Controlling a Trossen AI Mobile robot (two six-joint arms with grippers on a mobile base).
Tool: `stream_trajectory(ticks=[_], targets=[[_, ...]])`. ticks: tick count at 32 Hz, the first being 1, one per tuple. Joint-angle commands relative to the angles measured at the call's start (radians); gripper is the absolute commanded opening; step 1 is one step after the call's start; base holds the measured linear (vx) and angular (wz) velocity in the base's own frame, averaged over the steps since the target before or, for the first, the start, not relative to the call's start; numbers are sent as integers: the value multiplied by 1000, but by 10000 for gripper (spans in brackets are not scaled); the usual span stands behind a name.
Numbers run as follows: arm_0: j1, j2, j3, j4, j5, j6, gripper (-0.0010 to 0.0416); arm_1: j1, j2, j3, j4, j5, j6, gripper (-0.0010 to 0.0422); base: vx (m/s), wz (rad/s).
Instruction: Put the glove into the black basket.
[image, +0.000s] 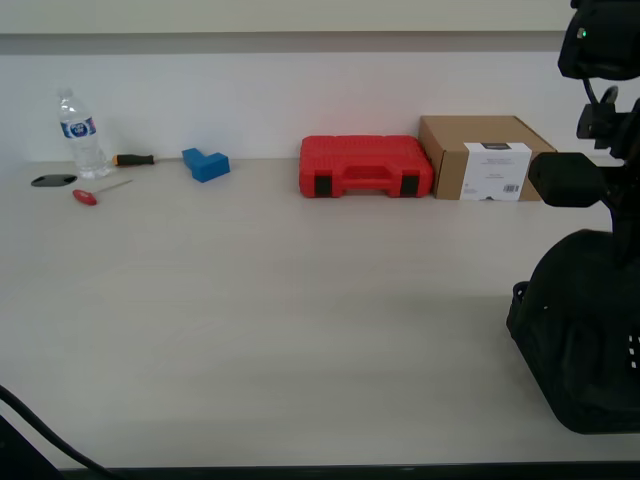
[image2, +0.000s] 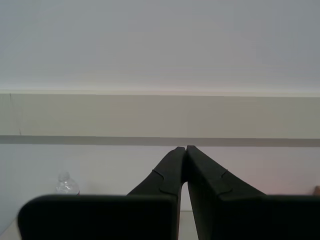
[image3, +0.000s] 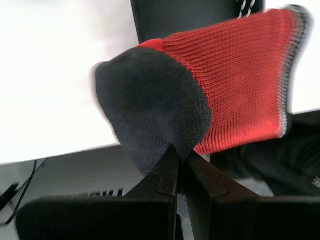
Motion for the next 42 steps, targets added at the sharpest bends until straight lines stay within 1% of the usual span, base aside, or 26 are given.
stream_trajectory(ticks=[1,4,6,7,8,9,11,12,14,16,20,21,22,23,24,25,27,30,32,38,40,42], targets=[[-88,0,-24,14,-6,-48,-1,0,2,0,3,0,0,0,0,0],[-130,15,-27,37,-3,-72,-1,0,1,5,0,1,0,0,0,0],[-144,41,-29,58,-2,-95,-1,0,0,2,0,0,0,0,0,0],[-147,52,-29,68,-2,-98,-1,0,0,2,0,-1,0,0,0,0],[-152,68,-31,81,-2,-104,-1,0,0,2,0,0,0,0,0,0],[-161,104,-31,109,-2,-121,-1,0,0,2,-1,0,0,0,0,0],[-164,132,-31,133,-2,-131,-1,0,0,2,0,0,0,0,0,0],[-170,171,-26,164,-2,-141,-1,0,0,2,-1,0,0,0,0,0],[-171,196,-24,187,-2,-141,0,0,0,2,0,0,0,0,0,0],[-175,241,-21,235,-2,-136,0,0,0,2,-1,0,0,0,0,0],[-188,266,-21,250,-1,-137,10,0,0,1,0,0,0,0,0,0],[-195,266,-21,253,16,-136,39,0,0,0,-1,0,0,0,0,0],[-197,266,-20,253,23,-136,49,0,0,0,-1,0,0,0,0,0],[-204,266,-20,253,36,-138,76,0,0,0,0,0,0,0,0,0],[-206,266,-21,253,43,-140,86,0,0,0,0,0,0,0,0,0],[-207,266,-21,253,53,-141,108,0,0,0,-1,0,0,0,0,0],[-207,266,-21,254,72,-141,128,0,0,0,0,0,0,0,0,0],[-207,266,-21,256,84,-141,145,0,0,0,-1,0,0,0,0,0],[-207,265,-21,261,84,-142,152,0,0,0,0,0,0,0,0,0],[-207,216,-10,296,86,-154,146,0,0,0,-1,0,0,0,0,0],[-207,147,39,334,107,-165,147,0,0,0,-1,0,0,0,0,0],[-207,128,51,347,107,-166,146,0,0,1,-1,-1,0,0,0,0]])
